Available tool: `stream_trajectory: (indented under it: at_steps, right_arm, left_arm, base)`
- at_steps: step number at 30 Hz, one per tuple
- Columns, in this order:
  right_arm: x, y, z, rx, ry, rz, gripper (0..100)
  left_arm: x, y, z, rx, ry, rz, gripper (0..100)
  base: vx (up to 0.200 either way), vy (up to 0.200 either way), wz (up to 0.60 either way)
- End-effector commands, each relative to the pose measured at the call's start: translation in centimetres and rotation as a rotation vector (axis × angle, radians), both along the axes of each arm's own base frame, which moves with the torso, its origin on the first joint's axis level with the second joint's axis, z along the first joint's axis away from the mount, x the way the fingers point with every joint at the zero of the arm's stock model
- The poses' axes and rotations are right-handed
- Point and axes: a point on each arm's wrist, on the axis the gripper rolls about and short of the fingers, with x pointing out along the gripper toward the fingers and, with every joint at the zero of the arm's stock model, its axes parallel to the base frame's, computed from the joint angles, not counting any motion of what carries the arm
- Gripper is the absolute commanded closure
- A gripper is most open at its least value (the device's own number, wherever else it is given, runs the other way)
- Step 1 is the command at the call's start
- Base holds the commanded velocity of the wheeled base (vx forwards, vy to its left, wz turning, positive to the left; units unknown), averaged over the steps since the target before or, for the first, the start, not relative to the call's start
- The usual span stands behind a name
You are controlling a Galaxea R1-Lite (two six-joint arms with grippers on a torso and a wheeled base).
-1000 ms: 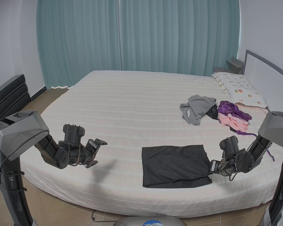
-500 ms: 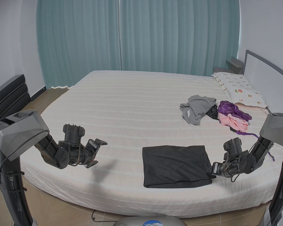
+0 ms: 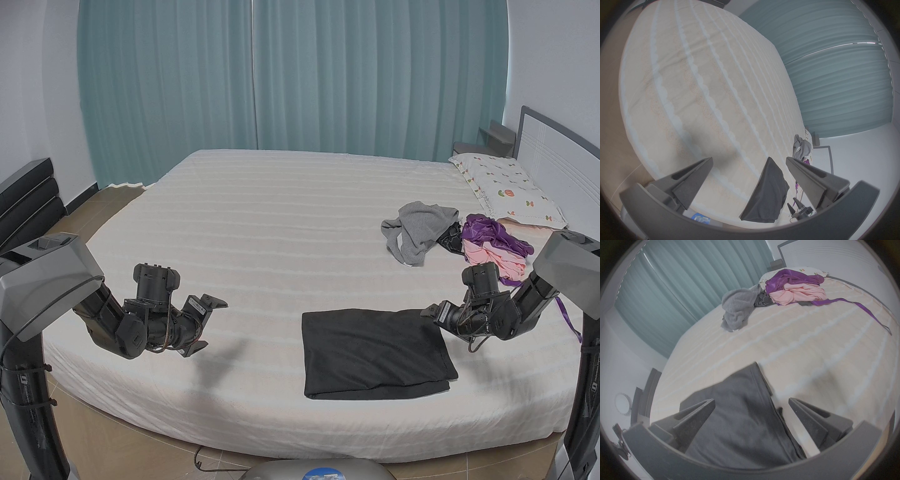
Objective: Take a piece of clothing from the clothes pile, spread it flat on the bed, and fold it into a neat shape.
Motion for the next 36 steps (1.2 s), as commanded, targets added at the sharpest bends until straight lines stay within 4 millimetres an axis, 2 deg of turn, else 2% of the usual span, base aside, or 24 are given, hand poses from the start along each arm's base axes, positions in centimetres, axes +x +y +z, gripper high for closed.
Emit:
stream_trajectory:
  at_steps: [1, 4, 8, 14, 15, 30, 36]
  right_arm:
    - [3.3, -0.2, -3.4, 0.029, 0.013, -0.031, 0]
    - [4.9, 0.3, -4.2, 0.045, 0.018, -0.054, 0]
    - [6.1, 0.3, -4.2, 0.056, 0.017, -0.078, 0]
    - [6.9, -0.2, -3.9, 0.084, -0.003, -0.115, 0]
    - [6.9, -0.3, -4.0, 0.082, -0.002, -0.116, 100]
    - [7.4, -2.3, -2.9, 0.056, -0.041, -0.196, 100]
    - [7.4, -2.6, -2.6, 0.056, -0.044, -0.201, 100]
  left_arm:
    - [-0.1, 0.0, -0.1, 0.000, 0.003, 0.000, 0]
    - [-0.1, 0.0, -0.1, 0.002, 0.004, -0.001, 0]
    - [-0.1, 0.0, -0.1, 0.002, 0.004, -0.001, 0]
    - [-0.1, 0.0, -0.1, 0.003, 0.004, -0.001, 0]
    - [-0.1, -0.1, -0.1, 0.003, 0.004, -0.003, 0]
    - [-0.1, -0.1, -0.1, 0.004, 0.005, -0.002, 0]
    - [-0.1, -0.1, -0.1, 0.004, 0.005, -0.002, 0]
  base:
    - [0.000, 0.000, 0.00]
    - [0.000, 0.000, 0.00]
    - [0.000, 0.000, 0.00]
    - [0.000, 0.000, 0.00]
    - [0.000, 0.000, 0.00]
    - [0.000, 0.000, 0.00]
    - [0.000, 0.000, 0.00]
